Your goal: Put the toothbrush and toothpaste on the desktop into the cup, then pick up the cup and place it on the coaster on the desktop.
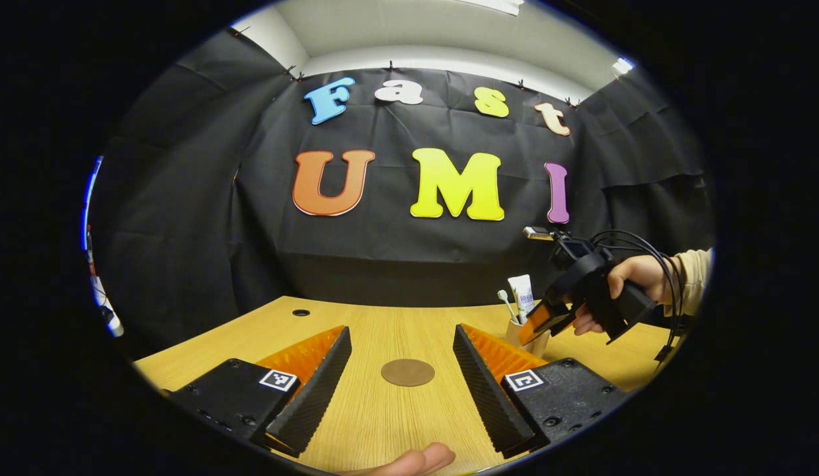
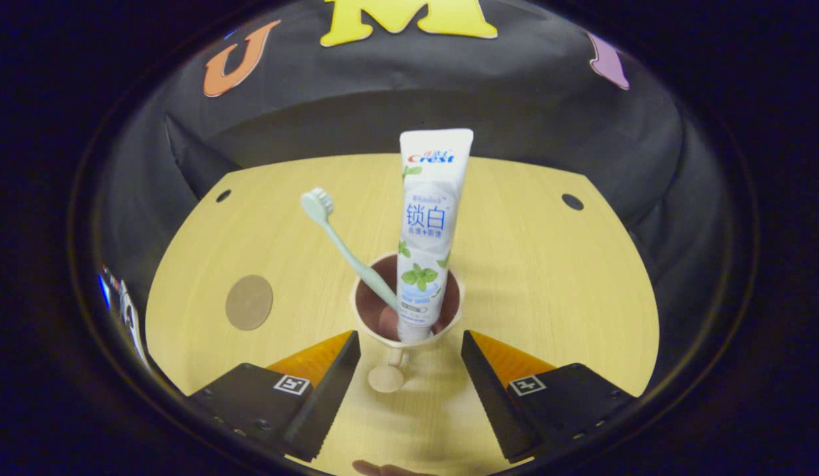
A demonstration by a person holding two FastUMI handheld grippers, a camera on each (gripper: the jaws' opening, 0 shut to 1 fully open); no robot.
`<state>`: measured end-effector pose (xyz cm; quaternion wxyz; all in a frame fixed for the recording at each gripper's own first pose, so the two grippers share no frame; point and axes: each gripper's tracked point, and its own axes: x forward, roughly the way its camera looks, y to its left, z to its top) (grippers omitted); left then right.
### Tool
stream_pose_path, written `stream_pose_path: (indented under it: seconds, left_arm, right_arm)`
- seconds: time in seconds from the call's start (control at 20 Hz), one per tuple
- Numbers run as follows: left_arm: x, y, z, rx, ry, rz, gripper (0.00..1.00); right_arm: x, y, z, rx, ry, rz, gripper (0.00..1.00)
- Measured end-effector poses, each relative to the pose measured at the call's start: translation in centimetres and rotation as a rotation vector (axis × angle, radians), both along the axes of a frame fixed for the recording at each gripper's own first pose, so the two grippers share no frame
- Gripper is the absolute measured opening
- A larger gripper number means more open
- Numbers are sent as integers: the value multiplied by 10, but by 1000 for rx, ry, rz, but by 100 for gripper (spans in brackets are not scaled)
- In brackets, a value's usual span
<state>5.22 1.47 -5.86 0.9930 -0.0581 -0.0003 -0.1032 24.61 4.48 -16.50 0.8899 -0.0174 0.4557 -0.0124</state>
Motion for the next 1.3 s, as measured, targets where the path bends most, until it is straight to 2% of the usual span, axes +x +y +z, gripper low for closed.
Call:
stream_pose_path:
  seconds: [0.25,0.55,0.6,0.7,0.85,1.15,1.25,1.3]
  left_arm:
    - [-2,9,-8,3,4,6,98]
    - [2,15,-18,-10,27,15,98]
    - [4,14,-20,-20,32,11,98]
    - [3,14,-23,-34,40,3,98]
    - [6,18,-24,-33,43,8,98]
    - [8,23,-27,-69,50,11,98]
    - [10,21,-30,-73,57,8,100]
    - [10,23,-31,-74,60,7,98]
  right_arm:
    - [2,-2,-27,37,170,-67,91]
    - [6,1,-41,32,280,-103,90]
    - [6,4,-43,39,298,-104,87]
    - [8,8,-43,24,317,-97,73]
    - [6,9,-42,-20,331,-75,69]
    - [5,9,-45,-11,363,-109,60]
    - [4,8,-45,-25,367,-111,52]
    - [4,8,-45,-31,369,-110,49]
